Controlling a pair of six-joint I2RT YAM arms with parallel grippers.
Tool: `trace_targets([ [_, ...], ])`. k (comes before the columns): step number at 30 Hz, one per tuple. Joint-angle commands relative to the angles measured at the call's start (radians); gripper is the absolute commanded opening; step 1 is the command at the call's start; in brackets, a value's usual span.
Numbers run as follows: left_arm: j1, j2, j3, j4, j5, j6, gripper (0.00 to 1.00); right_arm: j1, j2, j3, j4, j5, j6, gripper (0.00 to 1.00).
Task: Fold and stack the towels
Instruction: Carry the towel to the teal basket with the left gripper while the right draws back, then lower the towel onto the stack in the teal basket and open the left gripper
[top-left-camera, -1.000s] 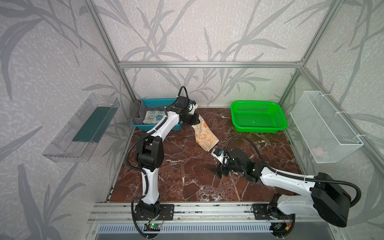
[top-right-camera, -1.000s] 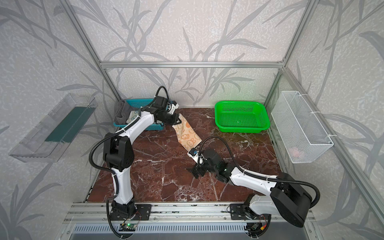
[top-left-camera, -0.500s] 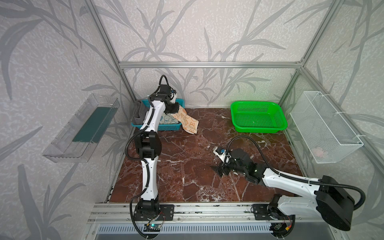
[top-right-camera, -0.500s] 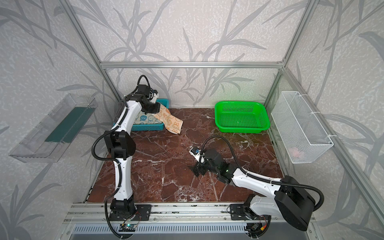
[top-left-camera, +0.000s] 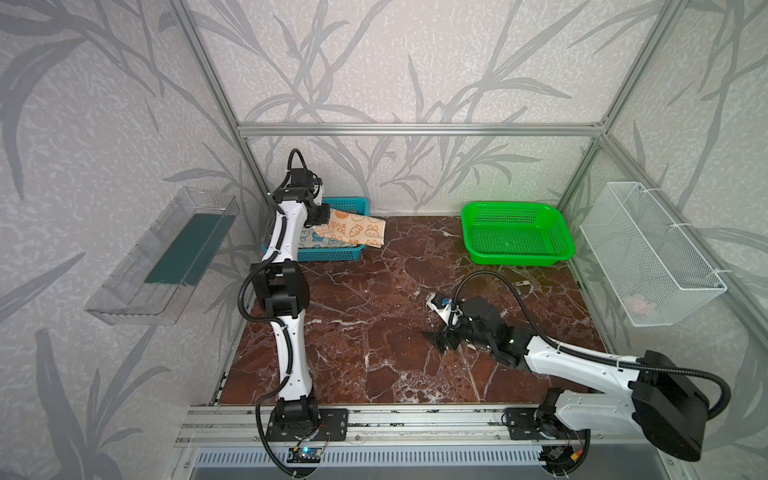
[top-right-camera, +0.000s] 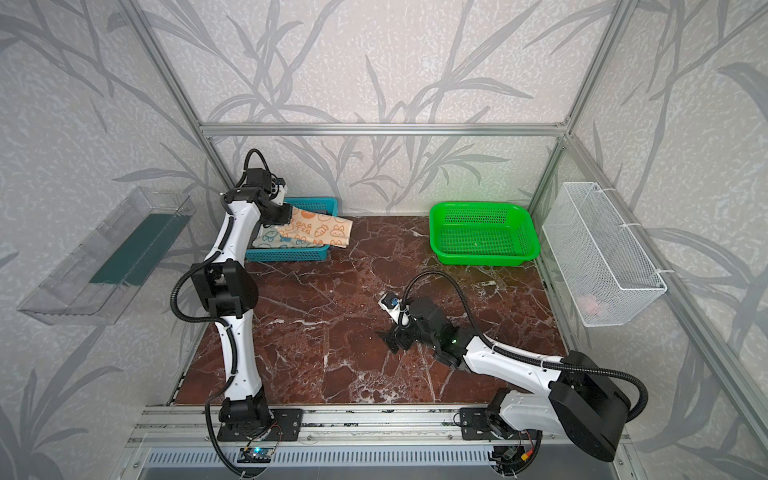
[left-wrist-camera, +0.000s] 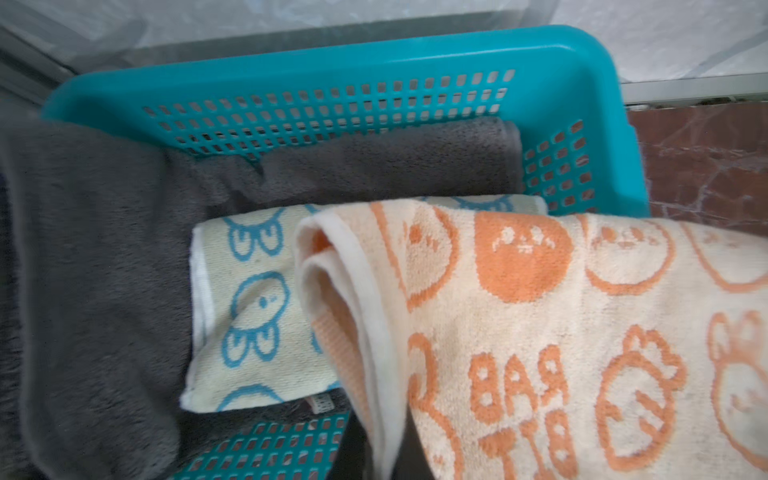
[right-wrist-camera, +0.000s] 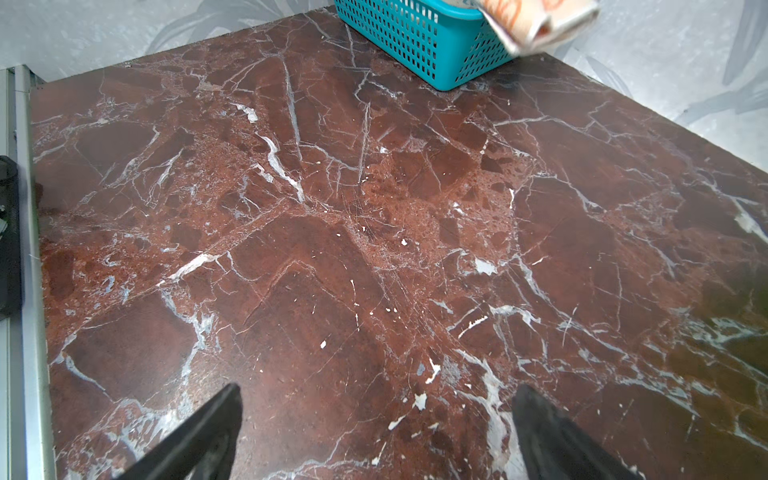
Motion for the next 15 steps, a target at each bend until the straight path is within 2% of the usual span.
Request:
trace_targets([
  [1, 0.023, 0.027, -0.051, 0.082, -0.109, 0.038, 0.00, -0.003, -0.017, -0.009, -0.011, 0.010, -0.008, 0.99],
  [12, 0.070, 0.102, -0.062, 0.172, -0.143, 0.038, 0.00, -0.002, 0.004, 0.009, -0.019, 0.003, -0.022, 0.99],
  [15, 0.077, 0.120, -0.046, 0.170, -0.169, 0.036, 0.05, -0.002, 0.015, 0.012, -0.019, -0.004, -0.020, 0.99],
])
